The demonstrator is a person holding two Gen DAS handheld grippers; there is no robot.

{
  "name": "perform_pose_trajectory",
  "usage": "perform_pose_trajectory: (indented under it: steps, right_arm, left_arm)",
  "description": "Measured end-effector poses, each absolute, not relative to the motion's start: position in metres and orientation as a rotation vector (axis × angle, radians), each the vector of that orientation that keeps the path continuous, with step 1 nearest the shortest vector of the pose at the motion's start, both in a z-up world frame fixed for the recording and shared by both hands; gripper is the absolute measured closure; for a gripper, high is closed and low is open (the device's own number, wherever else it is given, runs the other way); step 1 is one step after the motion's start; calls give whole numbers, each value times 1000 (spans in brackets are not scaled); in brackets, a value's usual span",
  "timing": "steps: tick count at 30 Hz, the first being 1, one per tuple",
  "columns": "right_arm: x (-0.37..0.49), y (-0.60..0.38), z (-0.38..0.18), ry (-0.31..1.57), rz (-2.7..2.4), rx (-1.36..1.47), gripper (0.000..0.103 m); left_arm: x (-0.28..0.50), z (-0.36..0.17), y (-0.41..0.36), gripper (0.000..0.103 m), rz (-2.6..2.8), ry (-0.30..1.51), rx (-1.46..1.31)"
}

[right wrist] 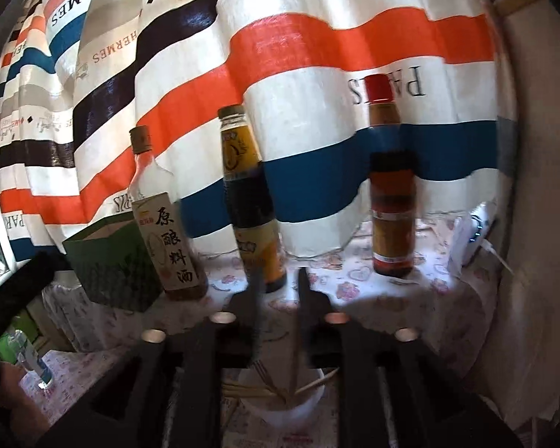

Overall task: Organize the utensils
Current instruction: 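Withdraw both open tools from the cup back toward the utensils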

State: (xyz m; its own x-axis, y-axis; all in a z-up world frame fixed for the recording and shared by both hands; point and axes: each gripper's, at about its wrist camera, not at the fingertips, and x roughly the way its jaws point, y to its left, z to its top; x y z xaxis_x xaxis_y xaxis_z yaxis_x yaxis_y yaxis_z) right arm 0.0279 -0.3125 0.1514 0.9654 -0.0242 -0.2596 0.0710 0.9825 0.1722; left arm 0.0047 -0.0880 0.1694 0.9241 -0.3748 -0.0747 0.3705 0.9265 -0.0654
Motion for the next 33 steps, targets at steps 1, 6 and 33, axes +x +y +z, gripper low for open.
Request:
perform_pose_trajectory:
  steps: [1, 6, 33]
  right_arm:
    - [20, -312, 152, 243, -51, 190, 52]
    - [-20, -302, 162, 185, -17, 167, 33]
    - [-43, -233, 61, 339, 3, 178, 8]
  left_arm:
    - [-3, 170, -81, 15, -364, 62, -43]
    - [-36, 171, -46, 2, -277, -11, -7]
    - [-5, 45, 41, 0, -149, 188, -76]
